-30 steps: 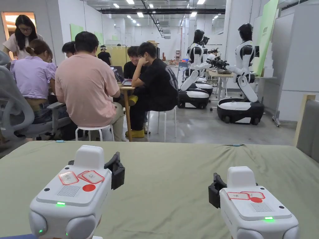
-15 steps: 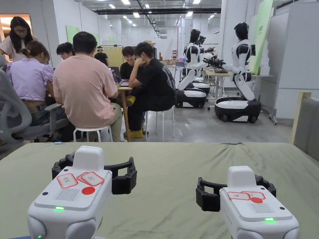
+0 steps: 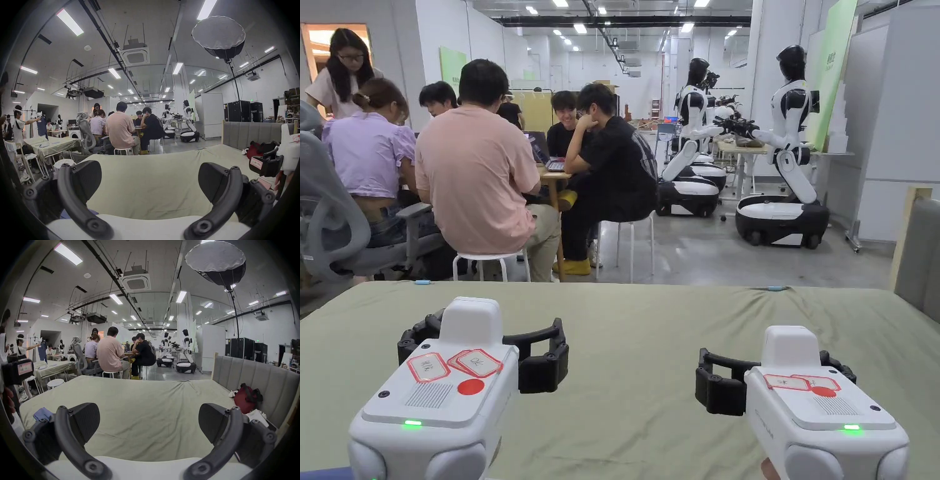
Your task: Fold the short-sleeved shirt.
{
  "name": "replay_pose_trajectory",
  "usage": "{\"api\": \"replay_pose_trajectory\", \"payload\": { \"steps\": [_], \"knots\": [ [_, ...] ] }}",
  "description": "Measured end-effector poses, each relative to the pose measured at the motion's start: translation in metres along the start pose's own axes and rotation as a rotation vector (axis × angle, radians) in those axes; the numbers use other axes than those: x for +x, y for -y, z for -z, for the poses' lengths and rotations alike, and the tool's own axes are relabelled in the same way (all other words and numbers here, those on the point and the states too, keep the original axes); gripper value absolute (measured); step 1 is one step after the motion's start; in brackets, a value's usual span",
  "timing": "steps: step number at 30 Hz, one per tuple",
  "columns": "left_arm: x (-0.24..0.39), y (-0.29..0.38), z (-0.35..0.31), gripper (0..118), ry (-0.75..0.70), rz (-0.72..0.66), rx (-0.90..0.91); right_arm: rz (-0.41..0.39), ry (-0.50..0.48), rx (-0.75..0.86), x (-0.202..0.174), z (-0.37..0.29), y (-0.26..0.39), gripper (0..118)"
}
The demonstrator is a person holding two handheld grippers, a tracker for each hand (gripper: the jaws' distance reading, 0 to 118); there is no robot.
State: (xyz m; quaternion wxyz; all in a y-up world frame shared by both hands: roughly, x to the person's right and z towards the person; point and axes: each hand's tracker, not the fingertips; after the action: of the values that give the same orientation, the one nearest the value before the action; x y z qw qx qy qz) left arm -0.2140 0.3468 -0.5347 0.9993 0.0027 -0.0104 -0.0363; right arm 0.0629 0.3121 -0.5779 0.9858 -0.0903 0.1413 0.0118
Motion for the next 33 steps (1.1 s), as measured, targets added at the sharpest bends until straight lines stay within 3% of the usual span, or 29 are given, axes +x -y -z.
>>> {"api": "replay_pose_trajectory", "payload": {
  "steps": [2, 5, 8, 10, 11, 19, 26, 33],
  "knots": [
    [-0.001, 0.0, -0.001, 118, 0.0, -0.005, -0.002, -0.001, 0.02, -0.009, -0.003, -0.001, -0.003, 118],
    [-0.002, 0.001, -0.001, 118, 0.0, -0.002, -0.005, -0.075, 0.122, 0.012, -0.014, 0.002, -0.003, 118],
    [-0.002, 0.001, -0.001, 118, 0.002, -0.001, -0.008, -0.048, 0.079, 0.009, -0.01, -0.001, -0.009, 118],
    [-0.003, 0.002, 0.0, 118, 0.009, -0.011, -0.017, 0.051, 0.009, 0.001, -0.002, -0.003, -0.01, 118],
    [-0.003, 0.002, 0.0, 118, 0.009, -0.013, -0.017, 0.064, -0.002, 0.008, -0.001, -0.003, -0.01, 118],
    [0.0, 0.006, 0.0, 118, 0.017, -0.006, -0.021, 0.081, 0.14, -0.014, -0.013, -0.008, -0.012, 118],
    [-0.001, 0.006, 0.002, 118, 0.005, -0.001, -0.021, 0.099, 0.087, -0.032, -0.007, -0.01, -0.01, 118],
    [-0.001, 0.006, 0.002, 118, 0.009, -0.005, -0.025, 0.058, 0.095, -0.015, -0.013, -0.013, -0.008, 118]
  ]
}}
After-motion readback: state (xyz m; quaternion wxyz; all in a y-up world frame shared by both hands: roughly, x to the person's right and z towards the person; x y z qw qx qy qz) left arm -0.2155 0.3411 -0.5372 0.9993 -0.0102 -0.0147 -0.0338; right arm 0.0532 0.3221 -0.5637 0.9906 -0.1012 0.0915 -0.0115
